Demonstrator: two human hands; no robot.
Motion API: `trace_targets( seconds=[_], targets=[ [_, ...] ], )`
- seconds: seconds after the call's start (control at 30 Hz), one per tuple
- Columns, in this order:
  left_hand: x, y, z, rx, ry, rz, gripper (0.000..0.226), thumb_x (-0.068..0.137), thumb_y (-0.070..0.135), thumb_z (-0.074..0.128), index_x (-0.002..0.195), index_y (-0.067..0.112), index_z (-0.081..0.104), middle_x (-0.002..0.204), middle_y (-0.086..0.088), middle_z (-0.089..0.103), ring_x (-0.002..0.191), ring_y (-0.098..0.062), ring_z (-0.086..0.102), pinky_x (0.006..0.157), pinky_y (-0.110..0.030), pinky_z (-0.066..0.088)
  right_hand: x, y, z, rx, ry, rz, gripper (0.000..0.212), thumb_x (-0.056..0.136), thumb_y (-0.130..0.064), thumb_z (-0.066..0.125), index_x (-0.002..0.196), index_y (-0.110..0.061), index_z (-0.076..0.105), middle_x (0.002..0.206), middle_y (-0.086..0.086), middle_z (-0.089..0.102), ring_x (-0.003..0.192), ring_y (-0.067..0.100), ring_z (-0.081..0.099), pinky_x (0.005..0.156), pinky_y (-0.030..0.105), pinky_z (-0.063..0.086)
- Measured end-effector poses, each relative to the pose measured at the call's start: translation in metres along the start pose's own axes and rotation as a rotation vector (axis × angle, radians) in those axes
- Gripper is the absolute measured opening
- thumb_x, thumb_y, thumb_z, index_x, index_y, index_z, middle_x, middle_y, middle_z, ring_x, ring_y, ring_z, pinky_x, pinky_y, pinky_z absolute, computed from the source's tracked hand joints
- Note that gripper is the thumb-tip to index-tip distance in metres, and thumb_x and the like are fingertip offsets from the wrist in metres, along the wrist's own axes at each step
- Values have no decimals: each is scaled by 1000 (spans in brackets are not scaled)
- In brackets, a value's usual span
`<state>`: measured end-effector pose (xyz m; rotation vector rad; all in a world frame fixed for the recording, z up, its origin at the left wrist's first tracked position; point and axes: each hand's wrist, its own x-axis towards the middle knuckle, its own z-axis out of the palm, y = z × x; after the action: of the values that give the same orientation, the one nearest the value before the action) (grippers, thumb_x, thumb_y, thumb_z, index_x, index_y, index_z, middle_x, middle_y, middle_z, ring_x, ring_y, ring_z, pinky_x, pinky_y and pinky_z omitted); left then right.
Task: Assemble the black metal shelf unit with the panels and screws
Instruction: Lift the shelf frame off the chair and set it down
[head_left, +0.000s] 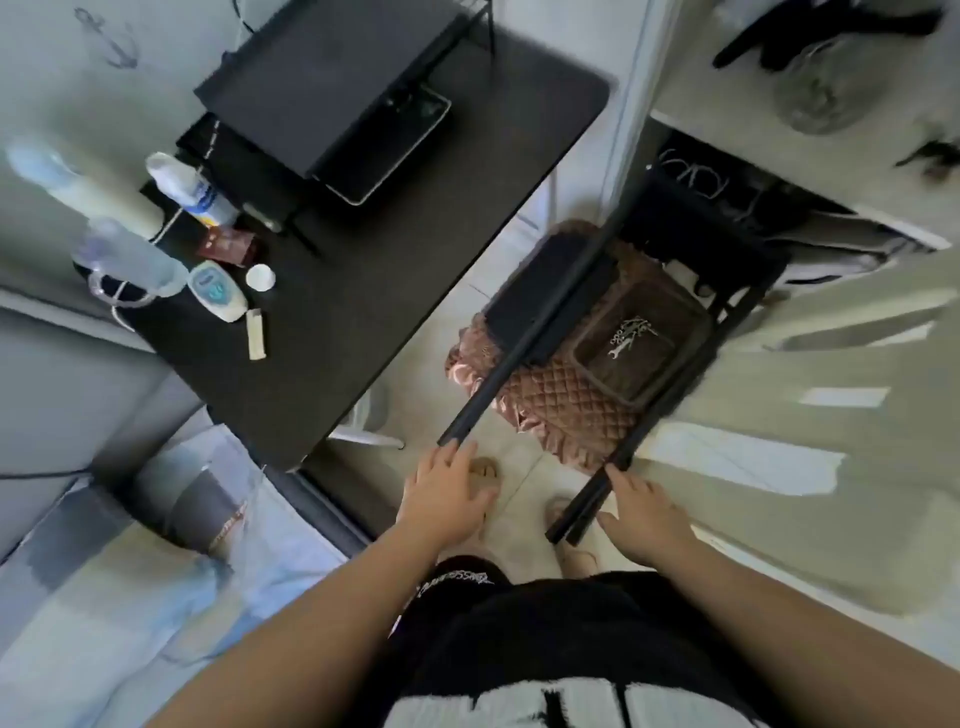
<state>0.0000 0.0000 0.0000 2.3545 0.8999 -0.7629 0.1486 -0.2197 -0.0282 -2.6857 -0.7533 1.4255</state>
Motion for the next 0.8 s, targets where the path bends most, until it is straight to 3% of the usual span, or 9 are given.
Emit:
trace_targets(
  seconds=[0.17,0.23,0.47,0.6,0.67,0.8],
  targets=[
    [47,-32,-22,37,-143,85,75,94,51,53,156,25,20,161,-1,26,146,-29,24,114,-48,29,7,-22,27,415,-28,232,68,102,-34,51,160,-20,17,158,14,38,141,38,38,110,42,34],
    [69,-45,-25,38,-197,98,78,93,48,57,157,22,19,157,-5,32,143,-31,30,113,-48,32,13,-33,39,586,-6,334,69,103,-32,54,160,-15,18,160,15,36,142,38,39,109,40,34],
    [142,-72,-17,-109,-281,-76,93,90,43,68,159,21,10,162,-13,25,145,-37,30,117,-47,29,38,-49,75,1069,36,655,86,97,-28,63,161,-8,9,162,18,30,142,38,39,99,39,38],
    [173,-72,-2,-343,-327,-193,92,87,40,74,158,18,18,160,-13,30,141,-33,38,114,-42,35,58,-56,87,1233,64,666,77,96,-21,65,157,-7,19,152,17,40,128,35,48,80,32,40],
    [180,-70,6,-410,-378,-213,87,86,38,75,155,14,28,151,-14,44,131,-32,50,111,-44,41,67,-59,91,1334,90,648,76,96,-19,66,157,-10,20,147,13,44,112,28,52,69,28,42],
    [183,-67,17,-411,-369,-194,65,85,35,77,138,10,50,123,-12,65,113,-28,63,100,-47,51,77,-60,93,1461,124,674,72,94,-23,71,153,-13,30,137,7,48,112,26,53,81,37,43]
  ],
)
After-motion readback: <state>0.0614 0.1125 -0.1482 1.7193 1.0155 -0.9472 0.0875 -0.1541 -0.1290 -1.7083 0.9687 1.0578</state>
